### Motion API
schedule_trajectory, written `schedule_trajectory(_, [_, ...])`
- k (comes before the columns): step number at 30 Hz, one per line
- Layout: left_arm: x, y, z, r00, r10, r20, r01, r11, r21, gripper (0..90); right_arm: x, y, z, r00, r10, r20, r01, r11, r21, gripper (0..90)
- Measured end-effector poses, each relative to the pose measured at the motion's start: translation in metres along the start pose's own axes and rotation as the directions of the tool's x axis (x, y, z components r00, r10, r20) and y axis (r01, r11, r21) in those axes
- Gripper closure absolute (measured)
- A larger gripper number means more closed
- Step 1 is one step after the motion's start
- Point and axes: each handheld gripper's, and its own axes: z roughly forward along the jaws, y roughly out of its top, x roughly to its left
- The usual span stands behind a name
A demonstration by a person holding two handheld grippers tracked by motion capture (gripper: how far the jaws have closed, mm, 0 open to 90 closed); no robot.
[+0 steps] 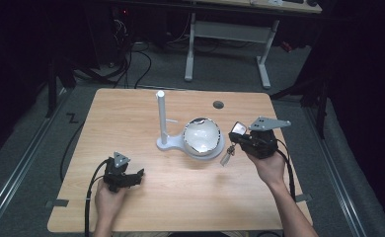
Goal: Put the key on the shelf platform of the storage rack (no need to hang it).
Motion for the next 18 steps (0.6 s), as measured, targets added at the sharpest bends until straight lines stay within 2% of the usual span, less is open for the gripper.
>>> schedule_trajectory(18, [0.0,0.0,0.0,1.0,-0.005,-0.003,0.005,1.0,0.001,19.9,0.007,0.03,0.014,0.9978,-0.025,-0.061,0.024,1.0,-0.018,90.0])
